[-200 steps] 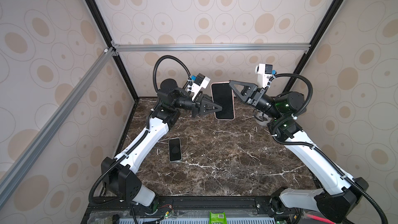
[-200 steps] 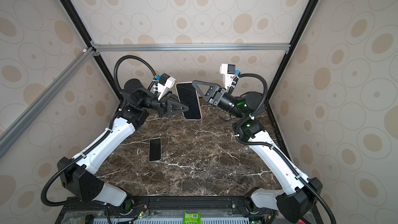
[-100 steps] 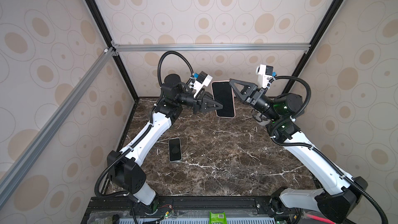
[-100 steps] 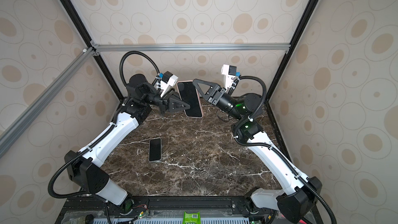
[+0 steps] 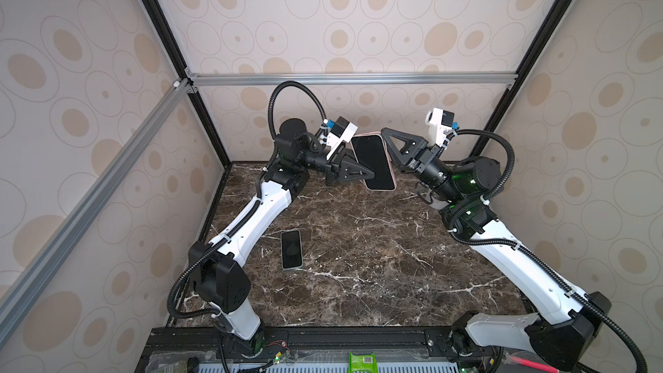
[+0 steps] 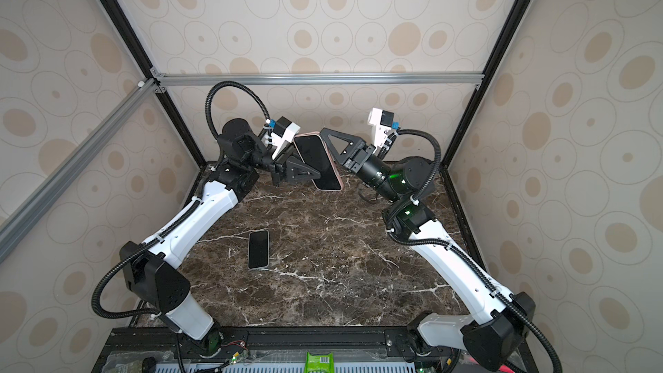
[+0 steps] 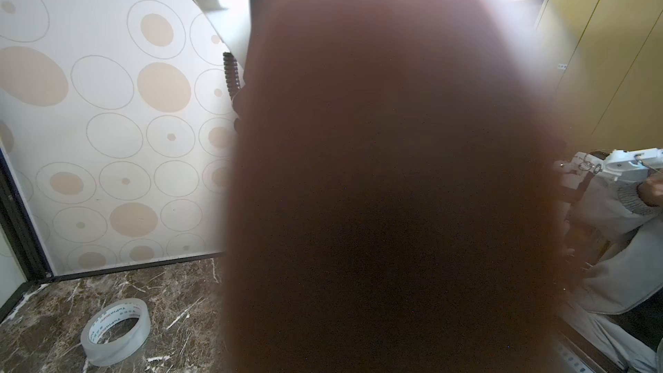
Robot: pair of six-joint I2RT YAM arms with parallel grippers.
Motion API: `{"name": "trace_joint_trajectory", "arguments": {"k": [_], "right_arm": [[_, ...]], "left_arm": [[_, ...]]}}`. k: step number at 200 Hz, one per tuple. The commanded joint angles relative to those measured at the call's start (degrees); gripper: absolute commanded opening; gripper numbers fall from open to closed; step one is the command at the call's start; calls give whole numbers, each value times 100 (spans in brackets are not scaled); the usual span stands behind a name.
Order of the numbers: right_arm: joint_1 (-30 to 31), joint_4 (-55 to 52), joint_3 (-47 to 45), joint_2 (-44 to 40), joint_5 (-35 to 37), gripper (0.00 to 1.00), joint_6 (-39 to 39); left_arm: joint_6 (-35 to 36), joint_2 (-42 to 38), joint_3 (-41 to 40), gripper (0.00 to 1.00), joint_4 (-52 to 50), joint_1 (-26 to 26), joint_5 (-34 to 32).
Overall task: Take the phone out of the phone case
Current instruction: Remove the phone case from the phone.
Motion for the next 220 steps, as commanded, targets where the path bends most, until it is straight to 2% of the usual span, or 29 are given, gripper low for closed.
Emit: {"name": "trace_joint_trajectory", "arguments": {"k": [1, 70, 153, 174, 220], "right_arm": [[510, -616, -194, -22, -1085, 0, 268], [508, -978, -290, -35, -1071, 0, 437], [497, -1917, -473, -30, -940, 0, 868], [480, -2119, -596, -44, -798, 0, 931], [324, -2480, -897, -214, -393, 0, 945]], "left_arm": [[-142, 206, 244, 0, -81, 53, -1403], [-464, 36, 263, 0, 443, 77, -1229], [-296, -172, 612, 0, 335, 69, -1277], [-50, -228, 694, 0, 53, 75, -1354], [-25, -334, 664, 0, 61, 76, -1383]]}}
